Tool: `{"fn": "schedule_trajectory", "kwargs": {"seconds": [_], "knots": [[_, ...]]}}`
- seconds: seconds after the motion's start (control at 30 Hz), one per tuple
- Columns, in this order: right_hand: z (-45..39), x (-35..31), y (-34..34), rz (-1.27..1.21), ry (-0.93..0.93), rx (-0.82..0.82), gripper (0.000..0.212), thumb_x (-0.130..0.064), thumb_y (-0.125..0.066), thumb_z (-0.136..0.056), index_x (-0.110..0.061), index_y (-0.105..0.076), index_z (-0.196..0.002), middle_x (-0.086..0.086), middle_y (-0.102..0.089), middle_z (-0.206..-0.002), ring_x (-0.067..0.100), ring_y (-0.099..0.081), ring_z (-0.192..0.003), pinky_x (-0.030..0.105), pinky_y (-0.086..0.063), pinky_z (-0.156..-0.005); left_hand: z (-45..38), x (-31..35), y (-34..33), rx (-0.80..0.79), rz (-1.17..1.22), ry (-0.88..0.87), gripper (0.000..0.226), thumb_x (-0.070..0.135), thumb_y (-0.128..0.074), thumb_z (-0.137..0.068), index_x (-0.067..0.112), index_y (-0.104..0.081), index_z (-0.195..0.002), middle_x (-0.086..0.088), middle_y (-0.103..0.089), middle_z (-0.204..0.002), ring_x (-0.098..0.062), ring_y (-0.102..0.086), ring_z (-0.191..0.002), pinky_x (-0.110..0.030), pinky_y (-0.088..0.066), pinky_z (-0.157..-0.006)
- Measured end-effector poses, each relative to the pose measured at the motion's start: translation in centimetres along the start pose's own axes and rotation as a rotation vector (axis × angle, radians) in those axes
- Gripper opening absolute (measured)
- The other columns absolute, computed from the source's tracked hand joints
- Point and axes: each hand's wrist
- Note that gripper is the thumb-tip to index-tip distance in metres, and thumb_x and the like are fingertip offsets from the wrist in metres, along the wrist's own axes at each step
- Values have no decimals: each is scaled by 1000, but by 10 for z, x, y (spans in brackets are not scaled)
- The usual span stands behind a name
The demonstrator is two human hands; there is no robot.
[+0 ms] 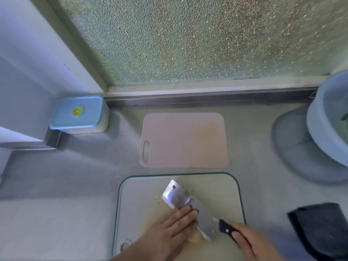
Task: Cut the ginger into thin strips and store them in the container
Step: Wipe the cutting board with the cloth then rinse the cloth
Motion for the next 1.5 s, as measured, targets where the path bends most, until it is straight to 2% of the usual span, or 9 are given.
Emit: {"fn": "schedule_trajectory", "kwargs": {"seconds": [0.17,0.27,0.5,0.7,0.83,1.07,1.23,1.37,1.5], "knots": [[-65,-18,-26,-80,-57,-36,31,-84,-29,-80,-75,-48,-102,-48,-58,-94,-19,-61,-84,0,-43,-77,19,-6,-5,-13,-5,-28,35,32,-57,-99,16,-65,-130,-5,-51,-152,-23,-38,-147,-40,-44,-110],[-106,-37,7,-142,-126,-6,43,-83,-32,-79,-57,-62,-96,-40,-63,-79,-15,-62,-70,-1,-42,-64,11,-17,11,47,38,-36,33,31,-51,-100,14,-64,-126,-7,-56,-147,-27,-42,-145,-44,-38,-116],[-220,-16,-13,-28,-163,93,26,-42,-62,-90,-17,-71,-96,-4,-66,-74,20,-61,-72,29,-40,-64,-38,-97,35,222,92,796,54,37,-48,-97,5,-55,-140,-15,-50,-150,-37,-40,-143,-63,-41,-110],[-251,-10,-22,84,-168,-25,28,-48,-53,-93,-25,-69,-94,-11,-63,-65,16,-59,-65,27,-39,-56,-64,-134,36,10,79,650,46,39,-46,-91,11,-67,-121,-13,-62,-137,-42,-54,-131,-67,-45,-102],[-245,-12,-20,182,-113,-59,28,-46,-51,-94,-27,-70,-104,-3,-68,-71,19,-58,-64,27,-39,-54,-98,-126,39,-133,88,686,74,57,-15,-94,20,-46,-149,-4,-32,-163,-33,-21,-152,-57,-12,-124],[-235,-14,-25,316,-23,-119,28,-47,-49,-94,-30,-69,-105,-4,-70,-76,23,-62,-72,27,-34,-52,-112,-115,30,-270,-29,781,97,78,23,-79,31,2,-161,5,14,-168,-29,12,-154,-55,23,-115],[-227,-17,-22,179,-67,-136,32,-53,-48,-93,-32,-70,-106,-12,-70,-75,17,-63,-71,30,-46,-61,-111,-113,33,-168,-73,767,72,68,-11,-96,31,-20,-158,0,-8,-166,-34,-5,-151,-62,10,-117],[-194,-28,-11,46,3,-105,43,-67,-47,-87,-34,-72,-99,-21,-68,-71,1,-63,-64,24,-51,-60,-91,-103,45,283,-33,583,38,47,-47,-102,25,-69,-124,-3,-57,-139,-36,-45,-129,-67,-29,-112],[-141,-41,-7,55,45,-120,39,-69,-45,-80,-41,-70,-92,-29,-62,-63,-10,-57,-55,8,-40,-51,-59,-82,51,507,-41,390,3,28,-68,-94,29,-66,-96,6,-60,-120,-30,-53,-112,-51,-39,-96]]}}
Point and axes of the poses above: each hand's wrist, its own z-axis away from the middle knuckle, its own y-axis out of the back of the hand, x = y × z
